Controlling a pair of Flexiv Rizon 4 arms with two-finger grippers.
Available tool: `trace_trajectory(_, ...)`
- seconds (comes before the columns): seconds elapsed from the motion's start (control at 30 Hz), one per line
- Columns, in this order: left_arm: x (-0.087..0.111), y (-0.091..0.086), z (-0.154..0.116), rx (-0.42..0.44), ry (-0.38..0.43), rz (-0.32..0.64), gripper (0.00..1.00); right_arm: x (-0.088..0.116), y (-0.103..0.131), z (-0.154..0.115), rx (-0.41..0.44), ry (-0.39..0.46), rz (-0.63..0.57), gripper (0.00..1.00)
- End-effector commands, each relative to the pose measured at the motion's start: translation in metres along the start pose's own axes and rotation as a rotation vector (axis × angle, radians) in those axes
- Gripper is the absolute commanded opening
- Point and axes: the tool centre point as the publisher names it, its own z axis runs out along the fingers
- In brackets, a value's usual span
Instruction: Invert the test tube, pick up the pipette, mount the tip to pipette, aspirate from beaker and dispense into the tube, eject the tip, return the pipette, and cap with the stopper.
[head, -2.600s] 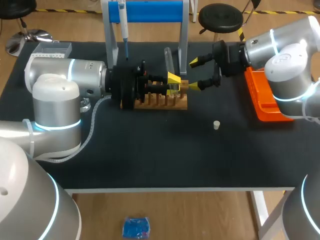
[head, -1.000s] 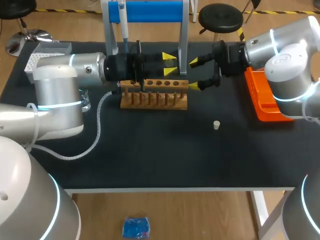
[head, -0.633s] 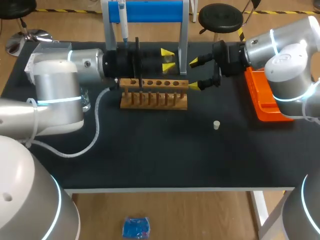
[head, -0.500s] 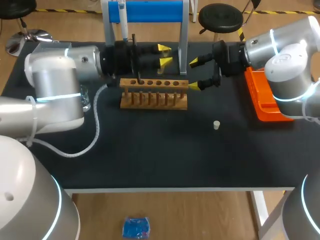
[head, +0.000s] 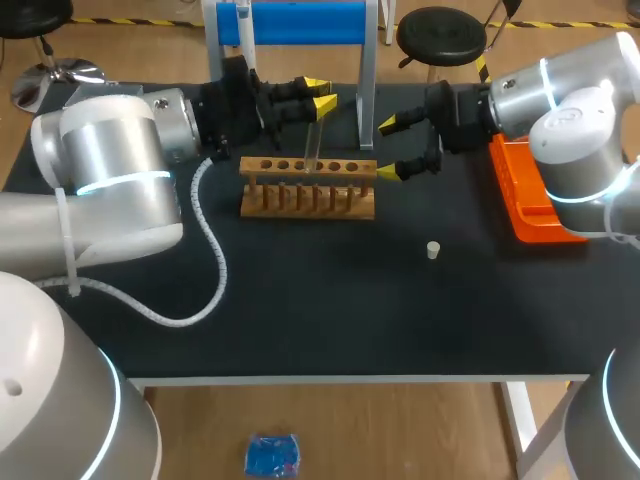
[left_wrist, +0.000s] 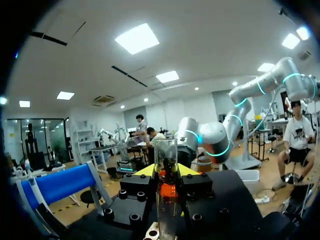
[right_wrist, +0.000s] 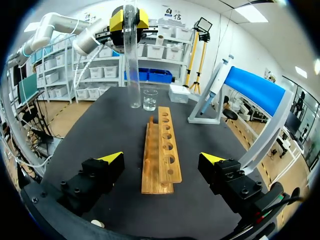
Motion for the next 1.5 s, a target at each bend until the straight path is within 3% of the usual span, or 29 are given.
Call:
trace_trajectory(0.03,-0.003,0.004,0.005,-0.009,-0.046,-0.058,0.00,0.000,0.000,0.000,0.001,0.001,0.000,1.00)
trace_trajectory(0.13,-0.007,0.010,0.004,-0.029,-0.067,-0.102,0.00,0.000,0.000,0.000,0.001,0.001,0.000,1.00)
trace_trajectory(0.2,-0.010,0.011,0.004,0.016,-0.079,-0.122,0.00,0.000,0.000,0.000,0.001,0.001,0.000,1.00)
trace_trajectory(0.47,-0.018,0.013,0.007,0.027,-0.114,-0.139,0.00,0.000,0.000,0.000,0.001,0.001,0.000,1.00)
trace_trajectory(0.67,-0.024,0.010,0.013,0.067,-0.106,-0.112,0.00,0.000,0.000,0.000,0.001,0.001,0.000,1.00)
trace_trajectory(1.33,-0.024,0.010,0.013,0.067,-0.106,-0.112,0.00,0.000,0.000,0.000,0.001,0.001,0.000,1.00)
trace_trajectory(1.5,-0.033,0.003,0.014,0.118,-0.052,-0.076,0.00,0.000,0.000,0.000,0.001,0.001,0.000,1.00)
